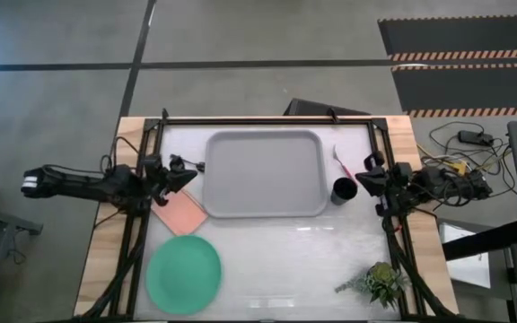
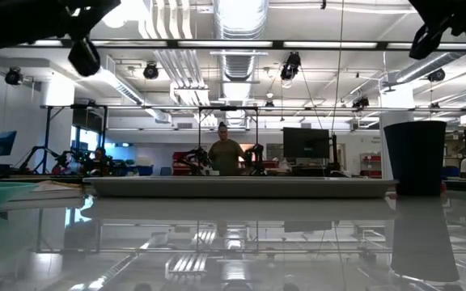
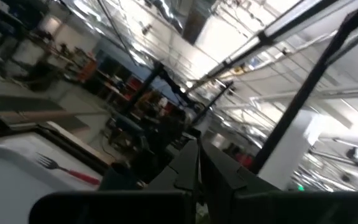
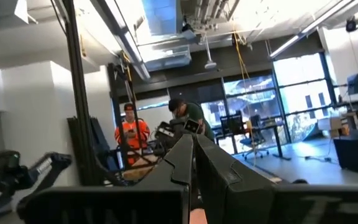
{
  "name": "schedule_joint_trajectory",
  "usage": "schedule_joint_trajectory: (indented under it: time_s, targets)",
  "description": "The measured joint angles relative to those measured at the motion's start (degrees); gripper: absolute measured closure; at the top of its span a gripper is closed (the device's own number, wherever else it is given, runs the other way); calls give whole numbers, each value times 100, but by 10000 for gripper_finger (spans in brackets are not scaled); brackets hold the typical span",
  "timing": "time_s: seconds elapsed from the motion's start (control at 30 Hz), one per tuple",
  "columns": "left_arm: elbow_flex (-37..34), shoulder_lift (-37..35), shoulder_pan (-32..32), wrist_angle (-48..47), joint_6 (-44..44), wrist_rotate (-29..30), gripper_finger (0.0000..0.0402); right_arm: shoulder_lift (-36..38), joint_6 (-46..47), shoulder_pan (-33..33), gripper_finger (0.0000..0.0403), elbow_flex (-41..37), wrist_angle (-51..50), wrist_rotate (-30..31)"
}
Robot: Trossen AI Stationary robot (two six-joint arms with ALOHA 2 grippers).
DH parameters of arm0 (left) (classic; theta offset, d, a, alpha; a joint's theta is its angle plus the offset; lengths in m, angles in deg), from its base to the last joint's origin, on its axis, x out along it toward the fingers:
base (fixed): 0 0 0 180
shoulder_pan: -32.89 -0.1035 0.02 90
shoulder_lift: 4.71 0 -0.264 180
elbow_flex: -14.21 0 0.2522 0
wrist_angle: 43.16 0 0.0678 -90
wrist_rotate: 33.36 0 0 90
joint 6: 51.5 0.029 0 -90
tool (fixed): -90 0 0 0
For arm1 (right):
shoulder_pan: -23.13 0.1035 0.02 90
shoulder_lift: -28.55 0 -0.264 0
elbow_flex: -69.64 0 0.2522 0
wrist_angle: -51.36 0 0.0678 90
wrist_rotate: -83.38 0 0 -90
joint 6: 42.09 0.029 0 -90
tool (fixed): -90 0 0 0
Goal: Pick and place plate/cup/fork/spoon on tray
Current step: Put the green plate on the gray serving tray
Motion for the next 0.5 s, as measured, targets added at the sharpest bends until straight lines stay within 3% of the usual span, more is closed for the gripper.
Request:
schedule_joint_trajectory:
  time_s: [0.13, 0.23, 0.5]
  targets:
    - [551, 798, 9, -104, -247, -518, 402, -69, -77, 0, 394, 165, 2, -2]
    - [1036, 1393, 83, -696, -511, -769, 402, -130, -82, 0, 394, 228, 1, -2]
    - [2648, 2887, 435, -4273, -898, -1483, 402, -251, 42, 0, 394, 221, -300, -5]
